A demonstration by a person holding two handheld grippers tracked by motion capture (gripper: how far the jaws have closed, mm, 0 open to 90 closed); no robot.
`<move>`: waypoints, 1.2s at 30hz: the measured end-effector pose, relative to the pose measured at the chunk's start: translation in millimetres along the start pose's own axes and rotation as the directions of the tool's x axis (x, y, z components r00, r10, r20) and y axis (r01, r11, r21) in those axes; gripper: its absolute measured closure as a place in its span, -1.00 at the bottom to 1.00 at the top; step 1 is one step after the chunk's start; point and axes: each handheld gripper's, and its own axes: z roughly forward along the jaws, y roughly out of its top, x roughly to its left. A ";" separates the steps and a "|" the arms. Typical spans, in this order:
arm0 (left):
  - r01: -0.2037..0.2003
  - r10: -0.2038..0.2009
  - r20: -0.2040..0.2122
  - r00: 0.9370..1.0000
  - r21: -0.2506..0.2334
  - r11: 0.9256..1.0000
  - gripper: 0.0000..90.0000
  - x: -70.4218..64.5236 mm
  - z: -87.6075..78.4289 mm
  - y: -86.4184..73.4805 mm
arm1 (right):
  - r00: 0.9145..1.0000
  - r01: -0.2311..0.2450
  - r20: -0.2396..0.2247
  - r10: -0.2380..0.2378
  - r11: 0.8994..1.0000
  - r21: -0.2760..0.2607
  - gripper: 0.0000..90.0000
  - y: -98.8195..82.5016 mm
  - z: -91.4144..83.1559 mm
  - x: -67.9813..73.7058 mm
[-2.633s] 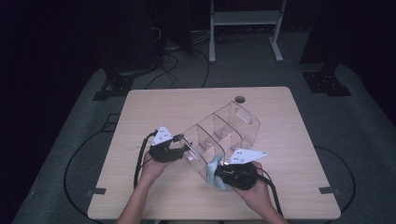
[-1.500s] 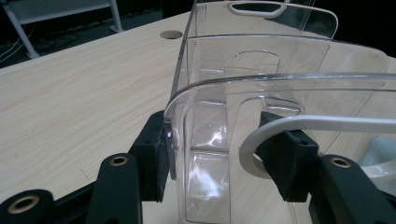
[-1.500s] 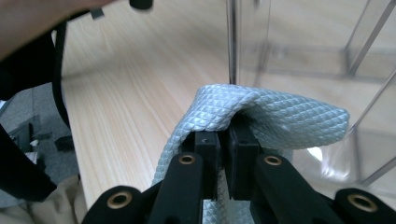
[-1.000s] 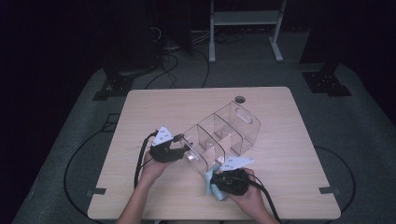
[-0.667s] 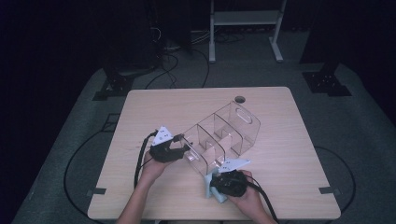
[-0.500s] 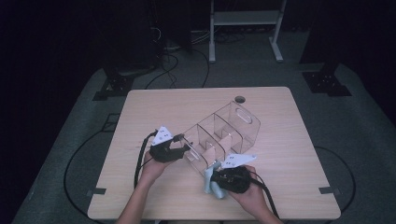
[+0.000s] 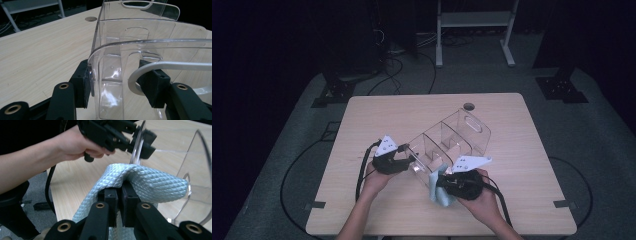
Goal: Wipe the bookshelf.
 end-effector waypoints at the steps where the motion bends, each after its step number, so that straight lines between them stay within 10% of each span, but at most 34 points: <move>1: 0.001 -0.001 0.000 1.000 0.000 1.000 0.03 0.0 0.0 0.0 | 1.000 -0.009 -0.002 0.009 1.000 -0.003 0.88 -2.5 0.4 0.2; 7: 0.004 -0.004 0.001 1.000 -0.004 1.000 0.03 -0.2 0.2 -0.1 | 0.999 -0.053 0.003 0.053 0.996 0.078 0.88 -30.5 18.8 -6.7; 12: 0.002 -0.002 0.005 1.000 -0.005 1.000 0.03 1.1 0.3 -0.2 | 0.988 -0.150 -0.026 0.152 0.988 0.040 0.88 -45.9 9.9 -19.9; 25: 0.002 -0.002 0.003 1.000 -0.006 1.000 0.03 0.7 0.3 -0.1 | 0.960 -0.234 0.129 0.249 0.965 -0.117 0.87 -59.9 -91.1 -59.8; 29: -0.001 0.001 0.003 1.000 -0.005 1.000 0.03 0.6 0.2 0.0 | 0.928 -0.272 0.221 0.300 0.951 -0.149 0.87 -71.1 -120.9 -82.8; 33: 0.001 -0.001 0.003 1.000 -0.004 1.000 0.03 0.5 0.2 0.0 | 0.874 -0.335 0.315 0.371 0.928 -0.163 0.85 -88.4 -142.5 -112.9; 34: 0.001 -0.001 0.003 1.000 -0.005 1.000 0.03 0.6 0.2 0.0 | 0.847 -0.359 0.364 0.387 0.922 -0.145 0.82 -96.3 -144.8 -126.3; 36: 0.000 0.000 0.003 1.000 -0.004 1.000 0.03 0.5 0.2 0.0 | 0.835 -0.377 0.377 0.401 0.916 -0.137 0.80 -101.5 -144.8 -134.6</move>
